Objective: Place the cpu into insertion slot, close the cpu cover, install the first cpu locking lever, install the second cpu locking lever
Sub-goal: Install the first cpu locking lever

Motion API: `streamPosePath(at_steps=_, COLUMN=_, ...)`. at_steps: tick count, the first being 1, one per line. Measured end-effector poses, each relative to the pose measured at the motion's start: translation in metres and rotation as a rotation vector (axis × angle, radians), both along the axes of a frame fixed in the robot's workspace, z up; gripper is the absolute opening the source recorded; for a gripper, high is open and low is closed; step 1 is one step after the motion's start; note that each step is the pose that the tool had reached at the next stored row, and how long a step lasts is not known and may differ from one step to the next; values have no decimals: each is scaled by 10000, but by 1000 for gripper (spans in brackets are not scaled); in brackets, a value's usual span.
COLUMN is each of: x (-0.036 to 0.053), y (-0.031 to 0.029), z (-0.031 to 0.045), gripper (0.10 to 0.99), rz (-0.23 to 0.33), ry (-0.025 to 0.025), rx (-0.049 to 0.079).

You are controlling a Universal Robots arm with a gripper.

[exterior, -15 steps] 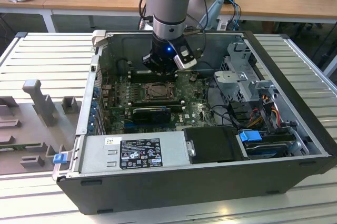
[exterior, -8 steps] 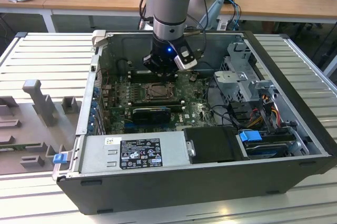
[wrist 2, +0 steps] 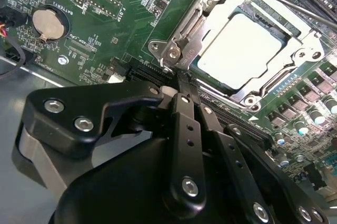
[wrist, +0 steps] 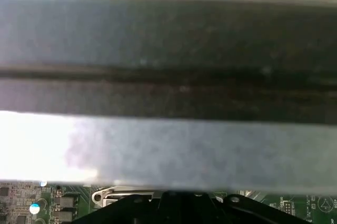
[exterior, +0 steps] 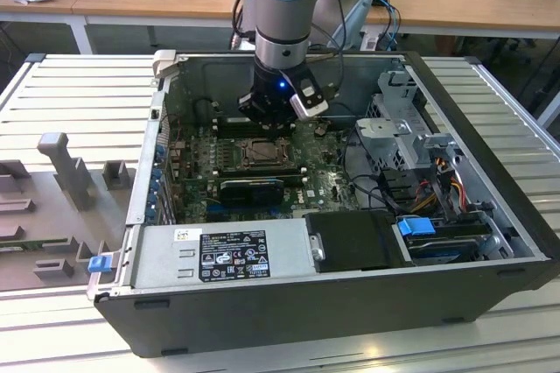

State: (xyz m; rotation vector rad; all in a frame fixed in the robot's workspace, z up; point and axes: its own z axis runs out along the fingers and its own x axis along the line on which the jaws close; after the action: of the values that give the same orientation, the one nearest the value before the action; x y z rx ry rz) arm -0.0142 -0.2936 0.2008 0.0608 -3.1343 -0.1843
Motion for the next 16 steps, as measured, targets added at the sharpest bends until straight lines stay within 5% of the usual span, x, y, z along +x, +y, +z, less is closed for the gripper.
streamPosePath(at_steps=3, x=1, y=3, z=62, gripper=106, rz=3, ry=2, rx=-1)
streamPosePath(at_steps=5, x=1, y=4, z=194, gripper=106, rz=1, ry=3, rx=-4)
streamPosePath(at_steps=16, x=1, y=-42, z=200, gripper=106, rz=1, ry=1, rx=-12)
